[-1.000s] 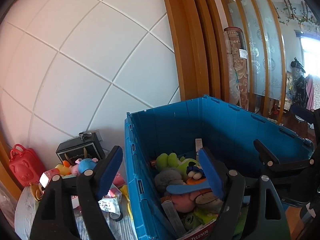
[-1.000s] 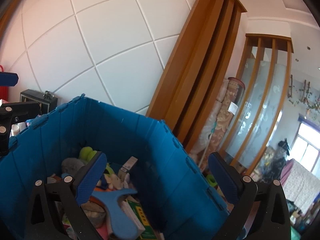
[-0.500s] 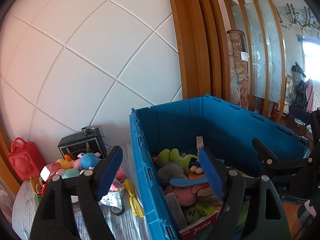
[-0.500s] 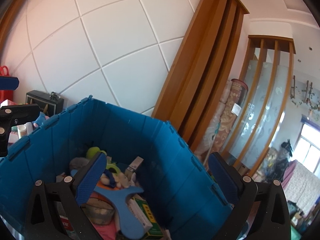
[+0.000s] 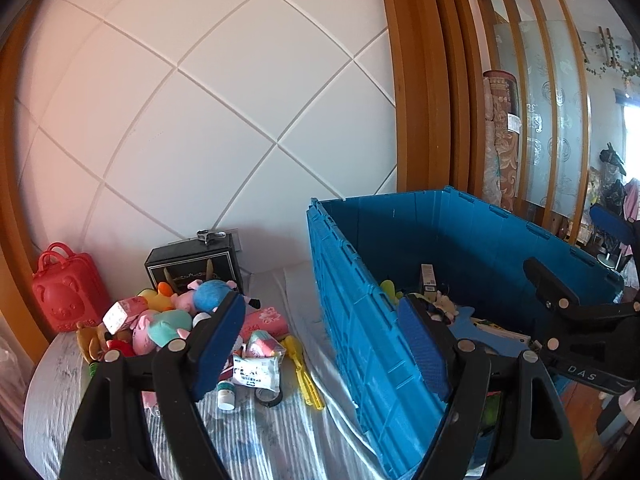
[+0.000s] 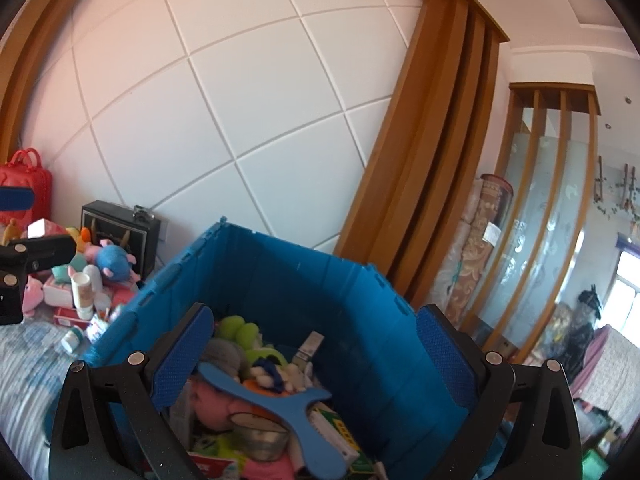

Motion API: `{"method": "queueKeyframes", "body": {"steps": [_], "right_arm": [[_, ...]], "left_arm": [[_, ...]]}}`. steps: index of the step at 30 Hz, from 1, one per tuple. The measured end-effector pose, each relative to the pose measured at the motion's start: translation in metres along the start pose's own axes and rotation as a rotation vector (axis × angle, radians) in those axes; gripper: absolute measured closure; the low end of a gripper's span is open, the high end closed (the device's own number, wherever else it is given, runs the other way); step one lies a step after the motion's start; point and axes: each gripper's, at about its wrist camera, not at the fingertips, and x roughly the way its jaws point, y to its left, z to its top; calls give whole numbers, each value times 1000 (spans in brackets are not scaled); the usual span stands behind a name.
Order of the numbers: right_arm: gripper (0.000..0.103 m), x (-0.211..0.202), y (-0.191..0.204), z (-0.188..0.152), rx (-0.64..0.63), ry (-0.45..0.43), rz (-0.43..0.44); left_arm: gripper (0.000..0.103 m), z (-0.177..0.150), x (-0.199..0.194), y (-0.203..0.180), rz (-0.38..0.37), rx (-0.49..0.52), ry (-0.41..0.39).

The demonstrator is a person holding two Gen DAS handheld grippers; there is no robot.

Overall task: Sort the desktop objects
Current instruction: 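Reach the left tool toward the green-labelled brown bottle while the right reaches the black tape roll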

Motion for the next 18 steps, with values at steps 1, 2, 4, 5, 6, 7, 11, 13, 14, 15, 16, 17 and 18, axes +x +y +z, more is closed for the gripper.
{"method": "queueKeyframes", "body": {"steps": [1,2,4,5,6,7,11,13,14,15,16,17,18], "right_arm": [[0,-4,5,3,6,-4,-4],[0,-9,11,5,12,-9,-10],[0,-21,27,10,19,-14,-21],[0,-27,35,12,21,-15,-31],[0,-34,47,15,26,-14,-47],[0,-41,56,17,33,-12,-58],[0,-67,90,23,86,-4,-85],[0,-82,109,22,111,6,-98],[0,-89,119,21,123,17,-102],[0,-93,126,20,130,24,-98],[0,-98,135,18,136,37,-90],[0,-101,143,17,138,50,-82],[0,-103,152,16,141,64,-77]], "left_arm": [[24,-2,-3,8,-3,0,-1],[24,-5,-7,17,-8,0,-4],[24,-12,-15,36,-24,0,-8],[24,-16,-18,46,-33,2,-11],[24,-20,-22,55,-42,7,-15],[24,-25,-27,66,-50,14,-19],[24,-45,-40,104,-79,26,-12],[24,-57,-41,124,-96,21,21],[24,-63,-40,133,-105,16,40],[24,-69,-39,141,-116,11,61],[24,-74,-37,149,-129,6,85],[24,-81,-35,157,-137,1,103],[24,-86,-32,164,-137,-3,121]]}}
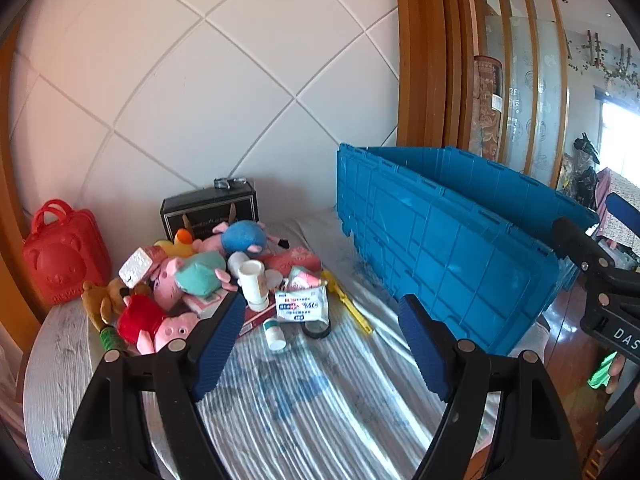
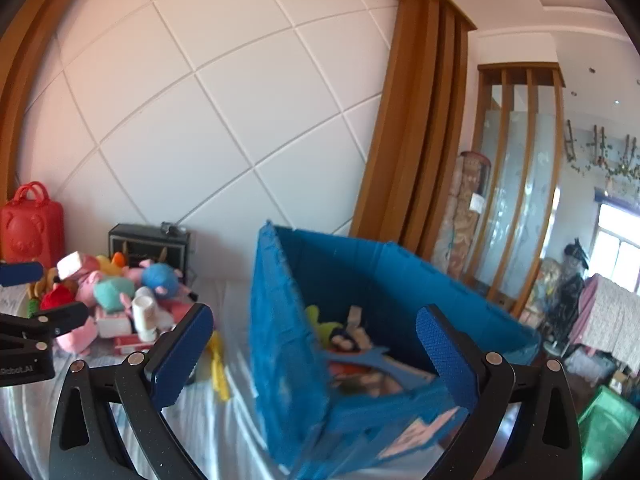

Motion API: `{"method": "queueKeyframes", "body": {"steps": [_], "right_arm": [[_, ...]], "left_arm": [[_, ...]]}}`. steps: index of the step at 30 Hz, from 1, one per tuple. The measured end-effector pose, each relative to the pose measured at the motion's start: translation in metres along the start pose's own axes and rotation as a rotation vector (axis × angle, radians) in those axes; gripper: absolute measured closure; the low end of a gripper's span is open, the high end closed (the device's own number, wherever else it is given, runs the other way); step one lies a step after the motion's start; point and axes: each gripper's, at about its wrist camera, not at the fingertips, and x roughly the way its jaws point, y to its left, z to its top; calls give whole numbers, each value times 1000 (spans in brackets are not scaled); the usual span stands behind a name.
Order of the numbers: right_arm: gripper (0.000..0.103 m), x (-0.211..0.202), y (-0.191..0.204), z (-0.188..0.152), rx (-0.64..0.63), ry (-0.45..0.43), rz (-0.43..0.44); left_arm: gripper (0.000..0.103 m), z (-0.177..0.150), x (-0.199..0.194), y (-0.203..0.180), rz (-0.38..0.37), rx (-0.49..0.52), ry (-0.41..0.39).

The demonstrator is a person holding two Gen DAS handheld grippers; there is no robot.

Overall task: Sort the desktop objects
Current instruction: 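Reach the left tool toward the green-labelled brown bottle while the right reaches the black tape roll, then grasp the brown bottle with the left tool while the right grasps the black tape roll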

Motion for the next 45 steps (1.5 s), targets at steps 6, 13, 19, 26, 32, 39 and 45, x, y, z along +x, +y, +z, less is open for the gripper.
{"method": "queueKeyframes", "body": {"steps": [6,13,19,26,32,39,45], "right_arm": [[0,11,43,-15,-3,94,92],[0,64,97,-42,-27,206,231],[0,141,140,-80,-38,368,355],[0,217,175,-118,-58,526,415],[0,271,202,-136,-64,613,443],[0,333,224,-167,-86,696,407],[0,363,233,-193,-112,706,370]], "left_arm": [[24,-40,31,48,-8,-76,142],[24,-98,86,114,78,-218,339],[24,-141,135,177,265,-269,475],[24,-157,161,271,478,-387,503],[24,-153,199,340,601,-426,490],[24,-157,250,384,608,-429,514],[17,-170,272,412,645,-462,484]]}}
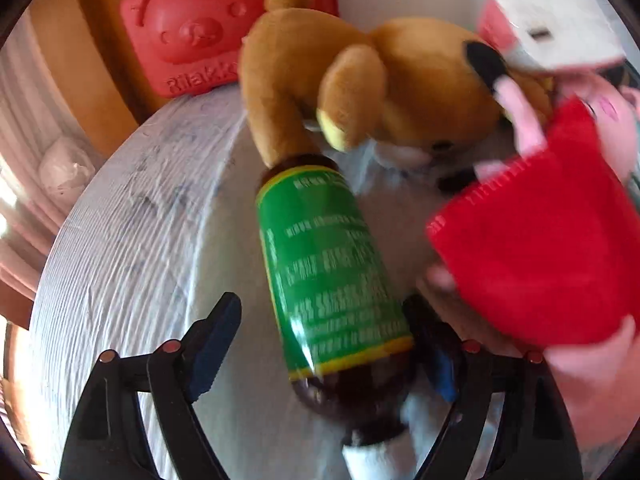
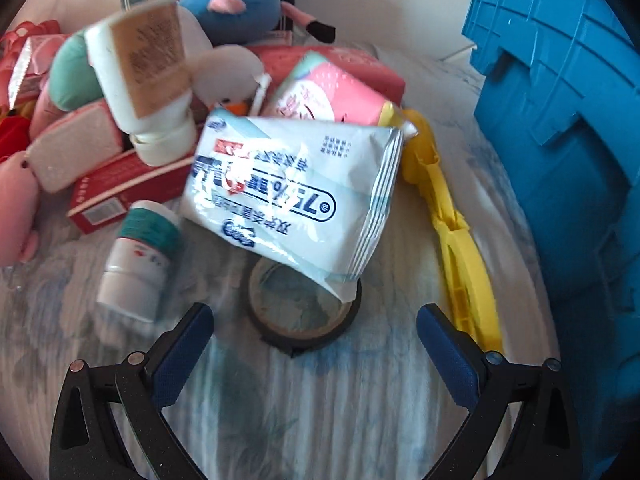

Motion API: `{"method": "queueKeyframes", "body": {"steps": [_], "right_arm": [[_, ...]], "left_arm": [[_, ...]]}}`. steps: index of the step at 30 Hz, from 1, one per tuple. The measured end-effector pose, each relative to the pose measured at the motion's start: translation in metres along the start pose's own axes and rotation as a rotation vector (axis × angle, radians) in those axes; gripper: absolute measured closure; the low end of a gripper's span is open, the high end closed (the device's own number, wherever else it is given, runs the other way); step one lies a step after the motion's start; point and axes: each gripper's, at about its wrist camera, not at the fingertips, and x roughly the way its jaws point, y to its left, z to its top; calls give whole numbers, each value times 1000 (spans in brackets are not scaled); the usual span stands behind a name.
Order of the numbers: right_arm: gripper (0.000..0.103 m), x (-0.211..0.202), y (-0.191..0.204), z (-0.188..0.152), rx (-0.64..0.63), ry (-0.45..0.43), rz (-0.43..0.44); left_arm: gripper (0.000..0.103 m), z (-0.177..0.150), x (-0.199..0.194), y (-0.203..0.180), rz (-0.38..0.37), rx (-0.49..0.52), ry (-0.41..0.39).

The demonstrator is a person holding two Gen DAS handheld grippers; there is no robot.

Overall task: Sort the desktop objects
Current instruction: 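Grasp the brown bottle with the left tool while the right grasps the black tape roll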

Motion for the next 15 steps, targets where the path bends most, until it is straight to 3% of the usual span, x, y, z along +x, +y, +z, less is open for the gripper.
{"method": "queueKeyframes", "body": {"steps": [4,11,15], "right_arm": [[0,4,0,2,13,-57,13],[0,6,-1,0,59,-93,-5],[0,7,-11,-4,111,-67,63]], "left_arm": [[0,-4,15,20,-62,-129,-11],[0,-6,18,21,-77,-100,-28],[0,-4,20,23,-82,-95,-27]]}}
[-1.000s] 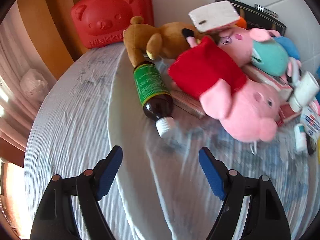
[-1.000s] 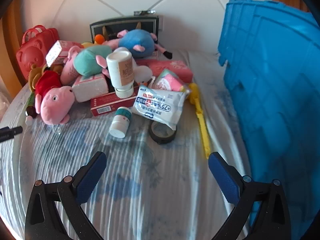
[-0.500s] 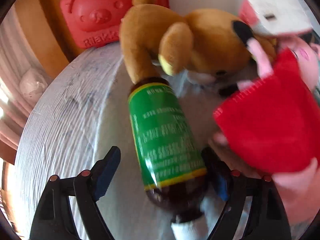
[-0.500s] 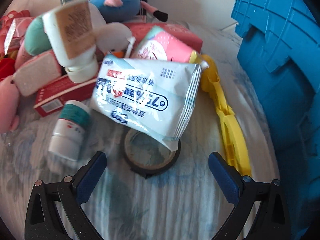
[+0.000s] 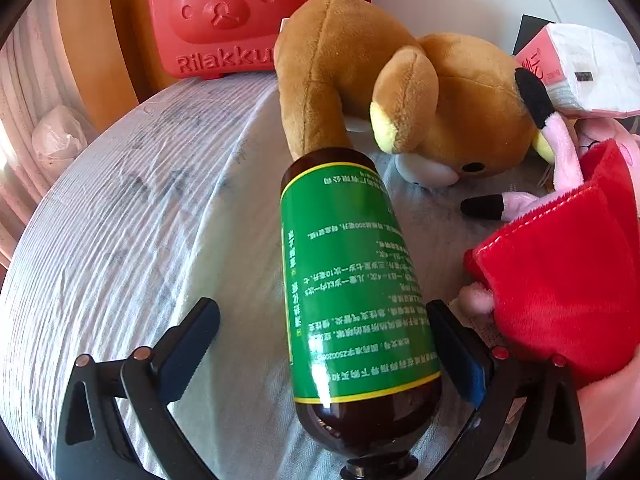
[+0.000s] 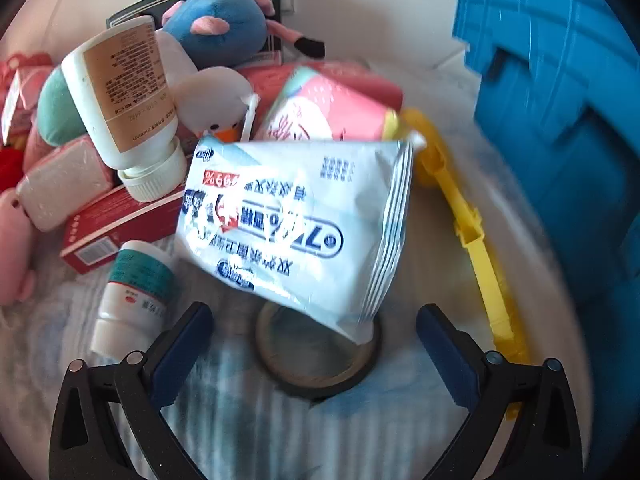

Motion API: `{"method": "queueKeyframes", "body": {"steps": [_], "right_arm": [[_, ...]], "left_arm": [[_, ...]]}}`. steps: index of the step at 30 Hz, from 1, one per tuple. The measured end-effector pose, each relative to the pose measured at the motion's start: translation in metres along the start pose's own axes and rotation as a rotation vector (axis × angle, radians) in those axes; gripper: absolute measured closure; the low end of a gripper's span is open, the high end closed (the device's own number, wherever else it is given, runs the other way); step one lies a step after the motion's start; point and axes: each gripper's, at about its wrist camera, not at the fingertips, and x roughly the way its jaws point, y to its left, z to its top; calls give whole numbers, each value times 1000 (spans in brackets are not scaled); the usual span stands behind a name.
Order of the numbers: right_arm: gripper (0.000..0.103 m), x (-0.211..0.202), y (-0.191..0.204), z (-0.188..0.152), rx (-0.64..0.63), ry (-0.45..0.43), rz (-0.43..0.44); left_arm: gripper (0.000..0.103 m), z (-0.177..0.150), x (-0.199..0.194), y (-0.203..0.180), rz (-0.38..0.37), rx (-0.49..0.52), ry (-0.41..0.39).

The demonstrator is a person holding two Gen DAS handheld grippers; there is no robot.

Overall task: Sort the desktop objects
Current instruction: 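Grasp the brown bottle with the left tool while the right grasps the black tape roll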

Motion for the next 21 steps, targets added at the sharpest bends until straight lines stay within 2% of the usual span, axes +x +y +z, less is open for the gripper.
{"method": "queueKeyframes", "body": {"steps": [11,12,13,14,15,16,17,21], "right_arm": [[0,-10,-5,9,-7,4,-5],[7,-13,-6,10,3,21,-10],[14,-17,-8,10,18,25,-21],[28,-22,-10,9,28,18,-26],[40,-29,-11,7,33,3,-22],[43,-32,-12,6,34,-7,-9],[43,-34,-12,5,28,-12,-10],[47,-39,-11,8,-1,-20,-15]], "left_arm": [[1,4,-3,-1,-16,22,8],[4,2,-6,-2,-12,24,8],[15,0,-9,-2,-16,33,1],[22,-3,-14,-6,-26,50,-6],[34,-7,-19,-10,-34,68,-10],[42,-10,-22,-13,-37,76,-13],[46,-12,-24,-16,-39,83,-15],[47,-17,-30,-16,-32,62,6]]}}
